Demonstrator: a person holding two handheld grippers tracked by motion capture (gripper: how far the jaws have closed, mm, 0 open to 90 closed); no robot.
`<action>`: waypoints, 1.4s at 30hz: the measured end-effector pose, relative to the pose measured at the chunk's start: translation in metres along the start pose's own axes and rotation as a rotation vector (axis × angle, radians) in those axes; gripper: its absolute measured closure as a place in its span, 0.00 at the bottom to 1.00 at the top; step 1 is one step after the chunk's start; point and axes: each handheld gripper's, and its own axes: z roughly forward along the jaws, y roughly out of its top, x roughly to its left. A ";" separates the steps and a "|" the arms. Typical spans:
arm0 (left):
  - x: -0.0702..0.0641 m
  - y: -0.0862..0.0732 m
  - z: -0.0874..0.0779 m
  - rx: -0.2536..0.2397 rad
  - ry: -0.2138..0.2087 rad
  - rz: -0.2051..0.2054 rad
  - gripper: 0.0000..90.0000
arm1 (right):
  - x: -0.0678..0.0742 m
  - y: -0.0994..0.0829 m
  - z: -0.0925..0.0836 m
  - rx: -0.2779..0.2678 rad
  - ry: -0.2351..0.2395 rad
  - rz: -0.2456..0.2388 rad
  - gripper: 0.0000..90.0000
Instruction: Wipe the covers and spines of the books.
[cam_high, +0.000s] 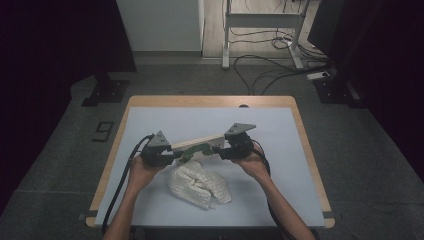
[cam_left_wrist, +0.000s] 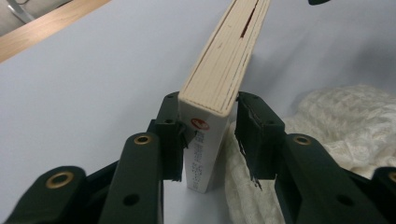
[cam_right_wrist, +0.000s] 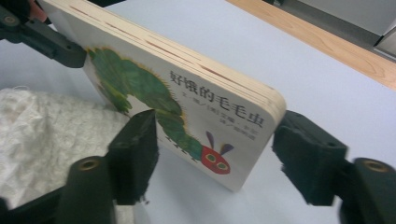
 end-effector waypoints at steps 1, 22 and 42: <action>-0.001 0.000 0.000 0.000 0.013 0.001 0.68 | -0.001 0.000 0.000 -0.002 0.000 0.003 0.41; -0.027 -0.018 -0.028 0.035 -0.090 -0.061 0.20 | -0.005 -0.003 0.001 -0.009 -0.016 0.003 0.57; -0.071 -0.032 0.035 0.167 -0.158 0.083 0.28 | -0.004 -0.004 0.000 -0.013 -0.011 0.011 0.55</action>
